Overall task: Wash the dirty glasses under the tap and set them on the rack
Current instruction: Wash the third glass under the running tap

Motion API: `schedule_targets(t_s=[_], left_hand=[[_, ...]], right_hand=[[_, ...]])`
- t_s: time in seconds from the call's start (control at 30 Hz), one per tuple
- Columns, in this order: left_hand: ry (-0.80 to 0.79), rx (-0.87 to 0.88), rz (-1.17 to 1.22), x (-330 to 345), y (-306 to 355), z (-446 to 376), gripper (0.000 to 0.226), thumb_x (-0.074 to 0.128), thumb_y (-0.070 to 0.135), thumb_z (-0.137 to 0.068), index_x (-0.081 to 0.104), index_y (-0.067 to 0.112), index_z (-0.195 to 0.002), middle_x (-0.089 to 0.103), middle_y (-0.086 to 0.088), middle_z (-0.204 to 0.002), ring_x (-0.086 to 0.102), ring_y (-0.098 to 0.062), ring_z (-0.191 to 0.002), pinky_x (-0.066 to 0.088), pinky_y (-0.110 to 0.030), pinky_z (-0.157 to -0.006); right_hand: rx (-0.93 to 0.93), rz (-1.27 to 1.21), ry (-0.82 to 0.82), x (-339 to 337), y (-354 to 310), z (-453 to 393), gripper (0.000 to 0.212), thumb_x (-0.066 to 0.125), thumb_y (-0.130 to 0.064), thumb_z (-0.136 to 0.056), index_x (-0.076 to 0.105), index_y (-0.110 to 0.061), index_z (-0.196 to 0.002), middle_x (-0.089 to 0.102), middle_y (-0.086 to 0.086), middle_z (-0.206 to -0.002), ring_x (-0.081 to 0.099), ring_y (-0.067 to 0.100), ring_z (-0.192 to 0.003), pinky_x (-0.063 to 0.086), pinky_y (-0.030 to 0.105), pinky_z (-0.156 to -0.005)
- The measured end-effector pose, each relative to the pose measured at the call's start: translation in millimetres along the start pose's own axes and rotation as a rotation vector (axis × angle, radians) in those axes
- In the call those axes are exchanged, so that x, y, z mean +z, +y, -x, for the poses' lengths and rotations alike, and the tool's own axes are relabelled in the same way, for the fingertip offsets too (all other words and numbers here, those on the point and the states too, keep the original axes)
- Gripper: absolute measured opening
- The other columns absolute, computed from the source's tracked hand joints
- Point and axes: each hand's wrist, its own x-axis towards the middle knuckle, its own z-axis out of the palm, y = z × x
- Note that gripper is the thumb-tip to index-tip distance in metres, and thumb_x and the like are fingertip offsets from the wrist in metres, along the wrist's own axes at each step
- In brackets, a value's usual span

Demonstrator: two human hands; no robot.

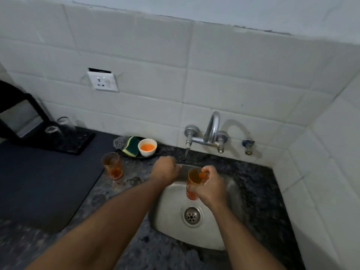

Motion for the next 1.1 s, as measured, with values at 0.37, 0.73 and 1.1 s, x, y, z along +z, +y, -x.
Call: schedule_targets(t_s=[0.37, 0.73, 1.1], left_hand=[[-0.006, -0.079, 0.182, 34.7, 35.1, -100.0, 0.040, 0.069, 0.047, -0.096, 0.073, 0.007, -0.097, 0.074, -0.011, -0.090, 0.070, -0.026, -0.081, 0.054, -0.035, -0.069], [-0.019, -0.018, 0.308, 47.2, 22.5, -113.2, 0.034, 0.067, 0.037, -0.100, 0.075, 0.006, -0.088, 0.073, -0.008, -0.078, 0.071, -0.025, -0.077, 0.058, -0.038, -0.074], [-0.065, -0.118, 0.415, 47.3, 27.2, -111.3, 0.043, 0.057, 0.043, -0.105, 0.073, 0.006, -0.090, 0.074, -0.011, -0.082, 0.073, -0.026, -0.079, 0.061, -0.044, -0.080]], right_hand=[[0.118, -0.013, 0.041, -8.8, 11.8, -56.3, 0.071, 0.099, -0.020, -0.063, 0.055, -0.028, -0.119, 0.065, -0.006, -0.108, 0.063, 0.014, -0.098, 0.044, 0.008, -0.048], [0.133, -0.024, 0.015, 9.2, 10.6, -75.0, 0.075, 0.098, -0.024, -0.061, 0.055, -0.030, -0.122, 0.064, -0.011, -0.107, 0.063, 0.012, -0.100, 0.042, 0.013, -0.062], [0.086, -0.053, -0.063, 5.0, 10.2, -80.9, 0.067, 0.096, -0.013, -0.064, 0.054, -0.026, -0.114, 0.062, -0.010, -0.097, 0.055, -0.002, -0.079, 0.041, 0.003, -0.048]])
